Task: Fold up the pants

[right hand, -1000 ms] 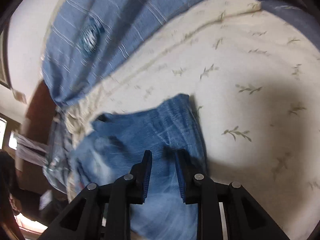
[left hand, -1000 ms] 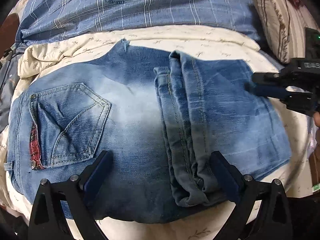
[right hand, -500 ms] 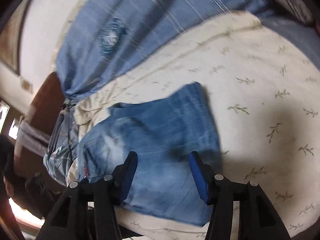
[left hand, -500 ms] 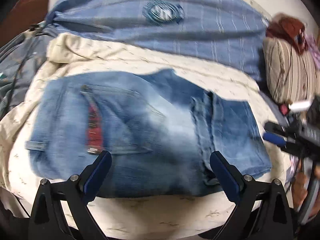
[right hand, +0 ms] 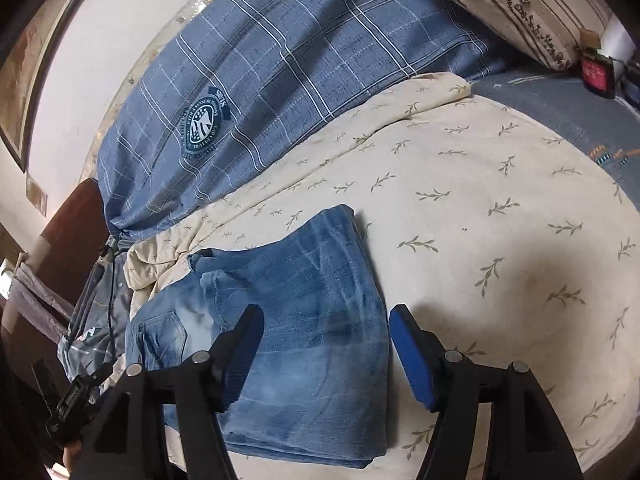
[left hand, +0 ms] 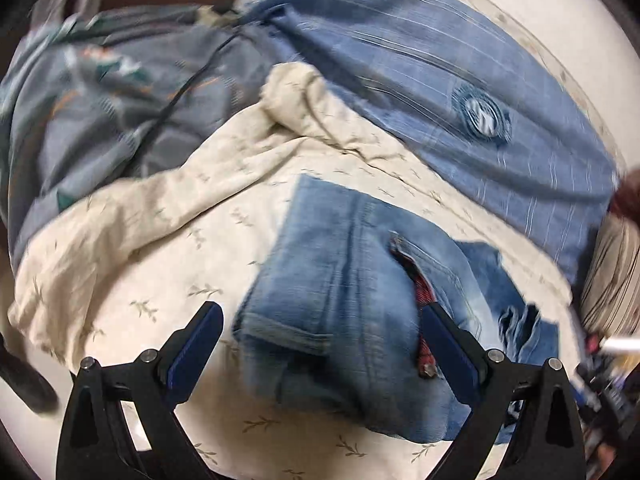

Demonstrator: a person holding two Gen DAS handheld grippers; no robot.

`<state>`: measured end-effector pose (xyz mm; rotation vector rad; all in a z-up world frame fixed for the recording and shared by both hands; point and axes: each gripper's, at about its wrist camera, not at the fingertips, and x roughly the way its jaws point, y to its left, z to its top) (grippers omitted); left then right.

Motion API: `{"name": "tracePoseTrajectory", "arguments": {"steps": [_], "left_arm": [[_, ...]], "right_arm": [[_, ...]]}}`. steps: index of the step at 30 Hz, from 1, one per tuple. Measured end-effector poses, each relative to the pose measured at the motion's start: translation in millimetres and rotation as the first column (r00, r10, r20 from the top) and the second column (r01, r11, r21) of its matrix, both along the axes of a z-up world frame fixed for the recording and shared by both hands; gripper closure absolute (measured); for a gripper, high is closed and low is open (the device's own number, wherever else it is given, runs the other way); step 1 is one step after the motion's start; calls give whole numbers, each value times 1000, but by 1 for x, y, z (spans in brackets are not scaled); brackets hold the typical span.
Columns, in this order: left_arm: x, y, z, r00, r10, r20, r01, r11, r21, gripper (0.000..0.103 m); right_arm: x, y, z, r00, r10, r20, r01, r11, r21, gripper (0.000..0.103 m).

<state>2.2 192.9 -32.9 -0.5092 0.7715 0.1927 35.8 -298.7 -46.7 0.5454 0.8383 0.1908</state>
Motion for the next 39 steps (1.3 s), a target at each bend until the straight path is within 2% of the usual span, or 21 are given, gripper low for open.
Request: {"name": "tracePoseTrajectory", "arguments": {"steps": [3,7,17,19,21,26,33,39], "left_arm": [[-4,15,-6,1000,24,7,-24,998,-53,4],[-10,32,-16,999,48,-3,-47,985,-165,4],[-28,21,-24,1000,8,-27,-14,967,-253,4],[-27,11,-24,999,-3,-32,-5,971,-238,4],[-25,4,-22,999,7,-48,-14,987,-157,4],[-19,-10,-22,997,30,-76,-32,999,-21,4],[-13,-18,-25,996,9,-84,-6,999,34,4],[-11,-15,-30,996,-4,-89,5,1000,8,4]], "right_arm": [[1,1,0,1000,10,-7,-10,1000,1,34],[4,8,-3,999,25,-21,-25,1000,-6,34],[3,17,0,999,43,2,-43,999,-14,34],[4,21,0,998,59,2,-59,998,-17,34],[4,25,1,997,73,2,-73,997,-29,34],[4,30,3,996,88,13,-87,995,-43,34],[5,43,5,994,109,28,-107,992,-72,34],[10,69,2,988,154,19,-150,979,-137,34]]}}
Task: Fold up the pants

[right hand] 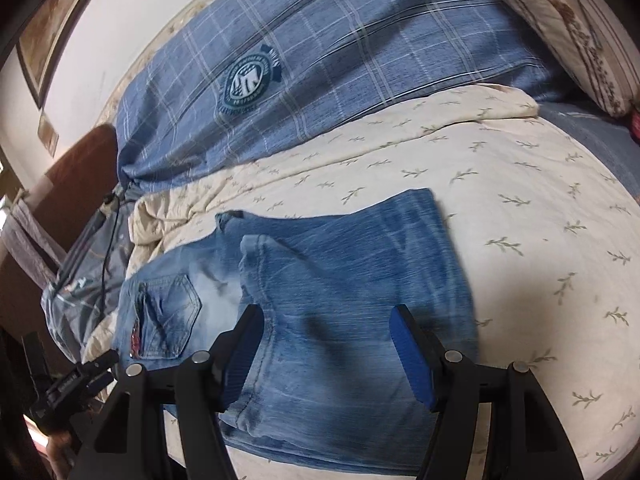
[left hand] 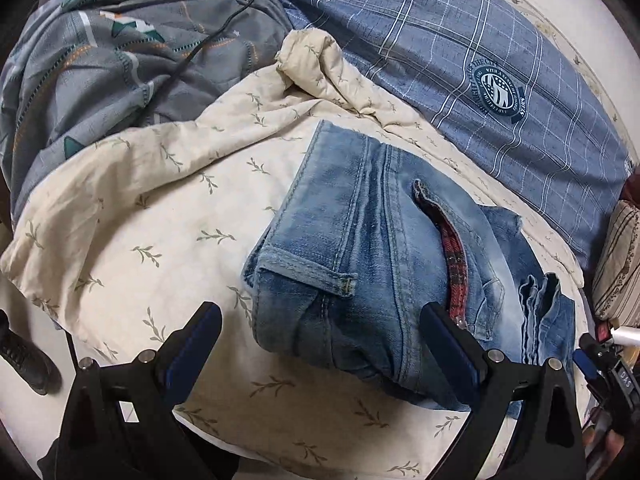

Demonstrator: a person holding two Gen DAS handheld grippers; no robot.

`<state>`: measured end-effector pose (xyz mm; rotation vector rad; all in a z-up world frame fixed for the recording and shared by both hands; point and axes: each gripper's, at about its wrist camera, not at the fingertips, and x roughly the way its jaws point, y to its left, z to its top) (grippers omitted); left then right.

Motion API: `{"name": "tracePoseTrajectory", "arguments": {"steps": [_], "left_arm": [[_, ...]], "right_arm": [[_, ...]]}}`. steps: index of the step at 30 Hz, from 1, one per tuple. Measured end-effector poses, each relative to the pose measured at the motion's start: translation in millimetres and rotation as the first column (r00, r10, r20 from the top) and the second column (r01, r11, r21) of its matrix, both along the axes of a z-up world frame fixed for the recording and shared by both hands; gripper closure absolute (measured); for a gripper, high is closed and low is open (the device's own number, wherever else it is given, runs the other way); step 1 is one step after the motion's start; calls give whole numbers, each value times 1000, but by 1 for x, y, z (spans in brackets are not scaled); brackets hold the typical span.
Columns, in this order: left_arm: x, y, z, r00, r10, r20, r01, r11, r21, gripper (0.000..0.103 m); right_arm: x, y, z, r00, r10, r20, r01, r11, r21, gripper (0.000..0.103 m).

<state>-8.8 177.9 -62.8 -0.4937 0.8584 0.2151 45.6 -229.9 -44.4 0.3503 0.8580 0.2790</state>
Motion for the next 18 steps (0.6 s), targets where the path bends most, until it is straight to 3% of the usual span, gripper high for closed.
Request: {"name": "tracePoseTrajectory", "arguments": {"steps": [6,12,16,18], "left_arm": [[3,3,-4,1000,-14,-20,14,1000,-14,4],[6,10,-17,997,-15,-69,9,996,-92,4],[6,9,-21,997,-3,-76,-5,995,-101,1],[6,7,-21,997,4,-79,-10,996,-89,0]], "right_arm": [[4,25,-1,998,63,12,-62,996,-67,34],[5,29,-1,996,85,15,-84,992,-90,34],[14,25,-22,992,62,-113,-78,987,-137,33],[12,24,-16,994,73,-84,-83,989,-120,33]]}}
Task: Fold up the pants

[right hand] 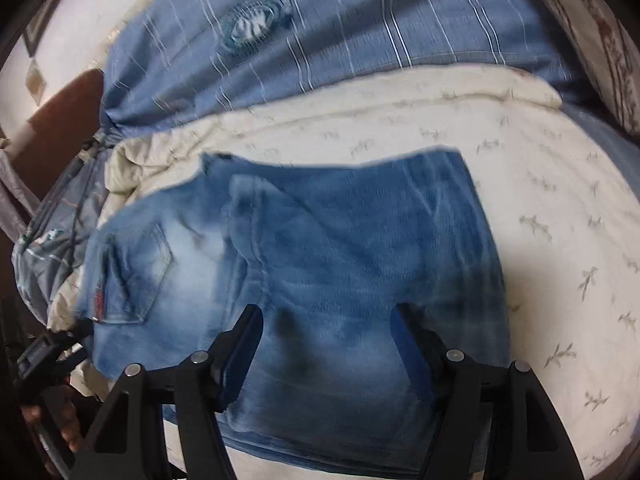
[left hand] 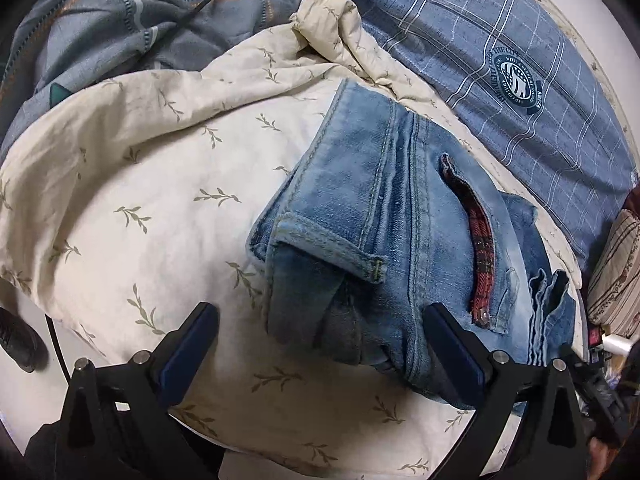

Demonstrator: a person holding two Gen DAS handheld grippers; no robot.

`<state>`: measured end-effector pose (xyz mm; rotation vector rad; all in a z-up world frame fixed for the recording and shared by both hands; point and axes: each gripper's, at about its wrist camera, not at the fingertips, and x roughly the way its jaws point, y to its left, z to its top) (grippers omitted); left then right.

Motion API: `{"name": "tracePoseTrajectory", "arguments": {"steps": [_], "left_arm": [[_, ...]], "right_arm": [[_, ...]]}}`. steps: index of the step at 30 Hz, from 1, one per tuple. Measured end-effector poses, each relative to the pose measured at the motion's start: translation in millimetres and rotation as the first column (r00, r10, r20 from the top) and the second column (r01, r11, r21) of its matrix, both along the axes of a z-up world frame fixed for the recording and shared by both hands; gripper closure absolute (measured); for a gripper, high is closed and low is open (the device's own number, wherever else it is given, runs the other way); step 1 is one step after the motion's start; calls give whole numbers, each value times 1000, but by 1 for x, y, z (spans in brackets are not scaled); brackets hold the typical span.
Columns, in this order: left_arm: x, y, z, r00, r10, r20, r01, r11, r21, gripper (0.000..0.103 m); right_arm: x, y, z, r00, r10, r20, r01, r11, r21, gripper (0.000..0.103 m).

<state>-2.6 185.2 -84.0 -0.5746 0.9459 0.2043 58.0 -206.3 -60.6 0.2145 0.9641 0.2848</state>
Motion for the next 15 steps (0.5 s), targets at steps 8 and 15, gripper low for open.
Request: {"name": "tracePoseTrajectory", "arguments": {"steps": [8,15], "left_arm": [[-19,-14,64,983,-45,180,32,997,70,1],[24,-32,46,977,-143,158,123,984,130,1]], "right_arm": [[20,17,45,993,84,87,-90,993,72,33],[103,101,52,973,229,-20,-227,970,83,34]]}}
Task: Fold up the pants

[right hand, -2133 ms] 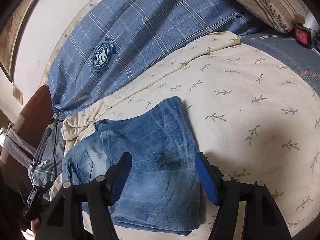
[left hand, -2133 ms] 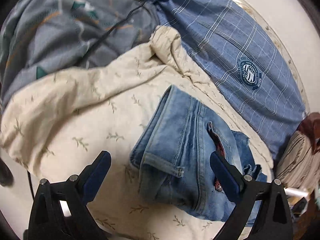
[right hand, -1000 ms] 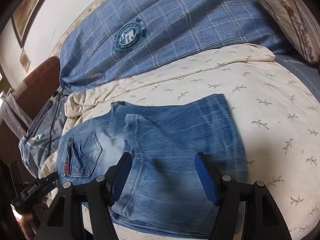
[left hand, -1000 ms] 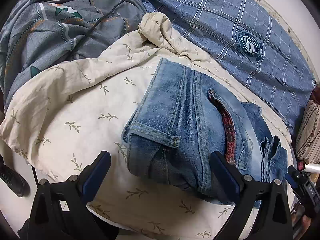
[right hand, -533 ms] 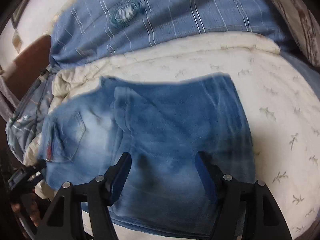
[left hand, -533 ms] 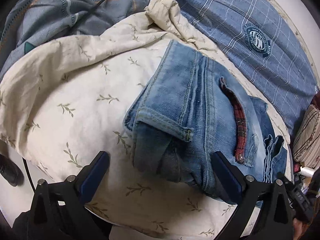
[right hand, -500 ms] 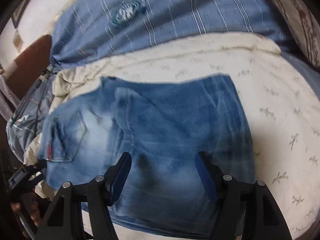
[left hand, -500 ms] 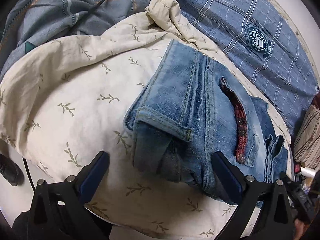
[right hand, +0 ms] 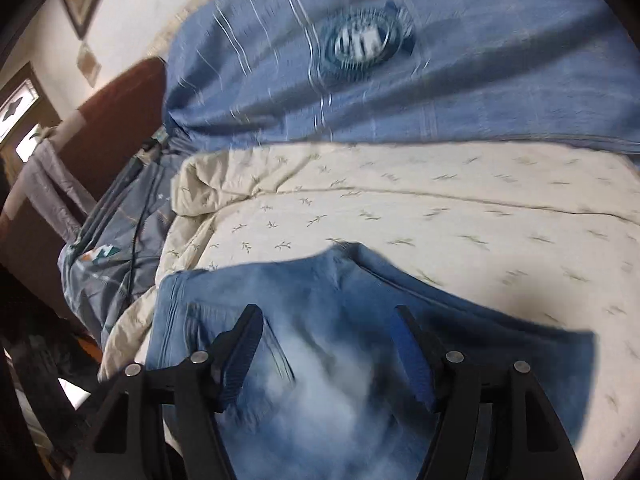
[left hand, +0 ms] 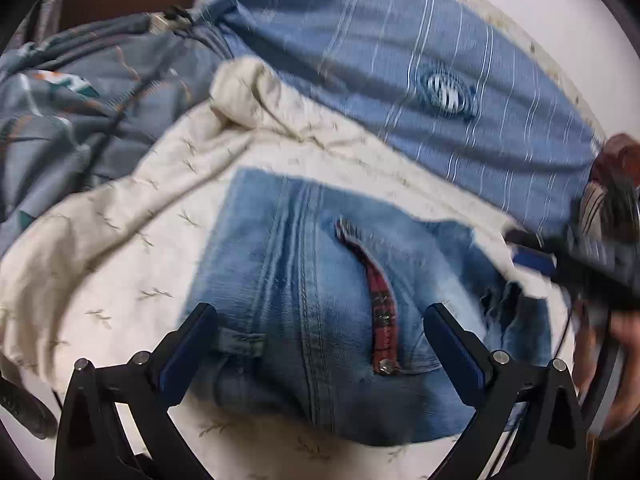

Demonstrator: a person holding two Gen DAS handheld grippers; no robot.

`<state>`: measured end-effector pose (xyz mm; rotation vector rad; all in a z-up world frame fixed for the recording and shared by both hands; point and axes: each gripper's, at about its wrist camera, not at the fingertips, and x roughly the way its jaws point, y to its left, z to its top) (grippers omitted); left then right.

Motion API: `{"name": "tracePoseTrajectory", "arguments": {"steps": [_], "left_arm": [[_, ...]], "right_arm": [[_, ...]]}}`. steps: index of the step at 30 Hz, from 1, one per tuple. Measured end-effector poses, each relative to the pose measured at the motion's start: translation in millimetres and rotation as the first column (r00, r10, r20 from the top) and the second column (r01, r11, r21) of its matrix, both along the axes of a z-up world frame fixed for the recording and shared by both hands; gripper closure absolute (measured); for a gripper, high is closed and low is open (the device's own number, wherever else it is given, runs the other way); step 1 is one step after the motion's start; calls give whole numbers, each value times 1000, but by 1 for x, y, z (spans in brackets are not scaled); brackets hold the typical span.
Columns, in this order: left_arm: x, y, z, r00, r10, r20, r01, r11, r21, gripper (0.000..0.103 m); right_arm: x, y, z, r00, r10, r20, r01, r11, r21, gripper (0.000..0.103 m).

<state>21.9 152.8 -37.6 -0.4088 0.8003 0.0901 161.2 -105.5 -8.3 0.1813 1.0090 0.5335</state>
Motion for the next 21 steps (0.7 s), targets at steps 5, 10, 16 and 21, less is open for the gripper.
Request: {"name": "tracePoseTrajectory", "arguments": {"steps": [5,10,16,21], "left_arm": [[13,-4,-13,1000,-1,-31,3,999,48,1],[16,-4,-19,999,-17,-50,21,996,82,1],[17,-5,-23,997,-30,-72,37,994,104,1],[18,-5,-25,997,-33,-75,42,992,116,1]], "right_arm": [[47,33,-24,995,2,-97,-9,997,-82,48],[64,53,-48,987,32,-160,-58,985,-162,72],[47,72,-34,995,98,-11,-96,931,-352,95],[31,93,-43,979,158,130,-67,848,-526,95]]}}
